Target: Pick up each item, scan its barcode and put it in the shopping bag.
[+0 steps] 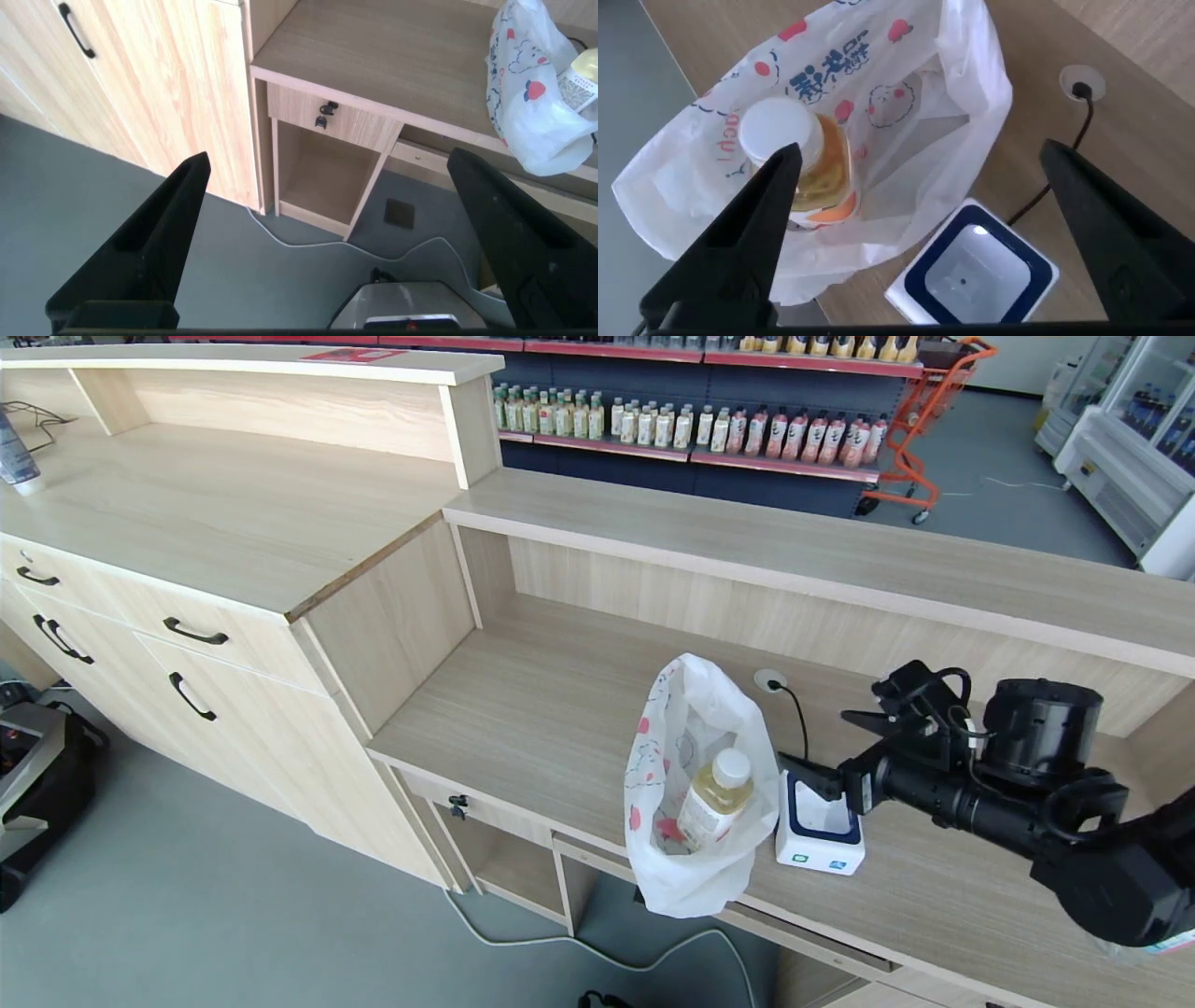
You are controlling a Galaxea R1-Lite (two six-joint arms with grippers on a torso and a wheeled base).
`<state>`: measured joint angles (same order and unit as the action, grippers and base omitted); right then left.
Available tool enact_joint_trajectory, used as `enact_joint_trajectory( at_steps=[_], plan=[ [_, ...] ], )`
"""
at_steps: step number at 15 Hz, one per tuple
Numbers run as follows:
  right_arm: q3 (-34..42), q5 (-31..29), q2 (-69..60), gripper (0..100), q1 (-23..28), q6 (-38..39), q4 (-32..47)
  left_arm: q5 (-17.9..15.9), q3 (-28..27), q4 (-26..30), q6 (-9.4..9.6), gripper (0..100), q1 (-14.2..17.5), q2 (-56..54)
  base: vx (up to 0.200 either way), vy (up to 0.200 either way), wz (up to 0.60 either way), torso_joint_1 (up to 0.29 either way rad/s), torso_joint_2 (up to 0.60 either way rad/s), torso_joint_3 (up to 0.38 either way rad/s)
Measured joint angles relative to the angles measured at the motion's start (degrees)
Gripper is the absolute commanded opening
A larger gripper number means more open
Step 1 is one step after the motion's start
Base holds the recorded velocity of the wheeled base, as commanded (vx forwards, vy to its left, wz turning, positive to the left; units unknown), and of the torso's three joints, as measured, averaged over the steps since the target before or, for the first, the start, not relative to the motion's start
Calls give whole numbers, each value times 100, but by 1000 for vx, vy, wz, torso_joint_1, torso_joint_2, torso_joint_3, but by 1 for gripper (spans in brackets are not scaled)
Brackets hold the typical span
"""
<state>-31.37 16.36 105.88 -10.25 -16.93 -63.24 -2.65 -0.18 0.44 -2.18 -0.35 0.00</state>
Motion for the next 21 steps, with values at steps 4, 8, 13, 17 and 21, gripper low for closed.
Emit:
enact_joint_trajectory(
  at_steps=[4, 8, 13, 17, 21],
  plan=[
    [541, -238, -1217, 100, 1270, -778, 880, 2, 0, -1, 0, 100, 2, 0, 0, 0, -600, 1, 2, 5],
    [786, -1404, -2065, 100, 2455, -881, 2387, 0, 0, 0, 0, 100, 2, 0, 0, 0, -600, 4, 4, 4],
    [935, -2125, -1991, 100, 3251, -375, 2410, 0, 0, 0, 0, 100, -2, 0, 0, 0, -120, 0, 0, 0],
    [974, -2111, -841, 100, 3231, 451, 1062, 0, 0, 0, 2, 100, 2, 0, 0, 0, 0, 0, 0, 0],
    [996, -2109, 219, 100, 3020, 785, -346, 0, 0, 0, 0, 100, 2, 0, 0, 0, 0, 0, 0, 0]
  ],
)
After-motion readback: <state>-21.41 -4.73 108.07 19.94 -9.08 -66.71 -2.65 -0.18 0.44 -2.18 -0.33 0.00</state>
